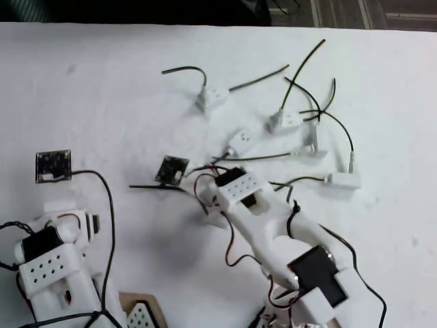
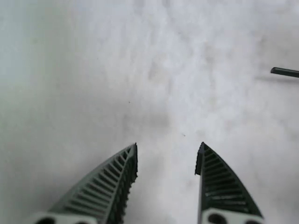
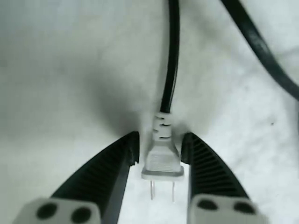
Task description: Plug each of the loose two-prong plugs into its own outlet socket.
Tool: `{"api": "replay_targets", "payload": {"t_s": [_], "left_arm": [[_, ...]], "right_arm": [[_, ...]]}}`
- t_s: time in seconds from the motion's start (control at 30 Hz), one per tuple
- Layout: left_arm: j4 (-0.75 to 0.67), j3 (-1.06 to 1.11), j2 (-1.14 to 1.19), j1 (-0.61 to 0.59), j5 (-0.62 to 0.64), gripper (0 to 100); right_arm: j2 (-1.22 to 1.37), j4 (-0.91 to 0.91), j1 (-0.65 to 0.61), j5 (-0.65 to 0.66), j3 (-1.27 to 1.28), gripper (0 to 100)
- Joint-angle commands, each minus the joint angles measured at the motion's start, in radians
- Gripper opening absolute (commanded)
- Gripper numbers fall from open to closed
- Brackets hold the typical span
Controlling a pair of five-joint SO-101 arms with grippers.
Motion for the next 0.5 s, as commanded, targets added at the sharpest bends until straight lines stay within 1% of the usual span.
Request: {"api": "replay_targets", "payload": {"t_s": [0.0, 0.07, 0.13, 0.23, 0.33, 0.47], "left_arm": [[-0.015, 0.0, -0.018, 0.01, -0.009, 22], [-0.015, 0.0, -0.018, 0.01, -0.009, 22], [-0.017, 0.008, -0.018, 0.01, -0.009, 22], [-0.017, 0.008, -0.018, 0.01, -0.011, 22], [-0.017, 0.008, -0.018, 0.01, -0.011, 22], [-0.017, 0.008, -0.018, 0.01, -0.011, 22]], "right_arm": [[0.033, 0.036, -0.004, 0.006, -0.008, 0.8], [0.033, 0.082, -0.002, 0.006, -0.028, 3.1], [0.03, 0.15, -0.012, 0.005, -0.06, 1.4], [0.008, 0.266, -0.036, 0.0, -0.12, 1.9], [0.001, 0.364, -0.058, -0.095, -0.187, 2.6], [0.022, 0.449, -0.074, -0.19, -0.236, 14.3]]}}
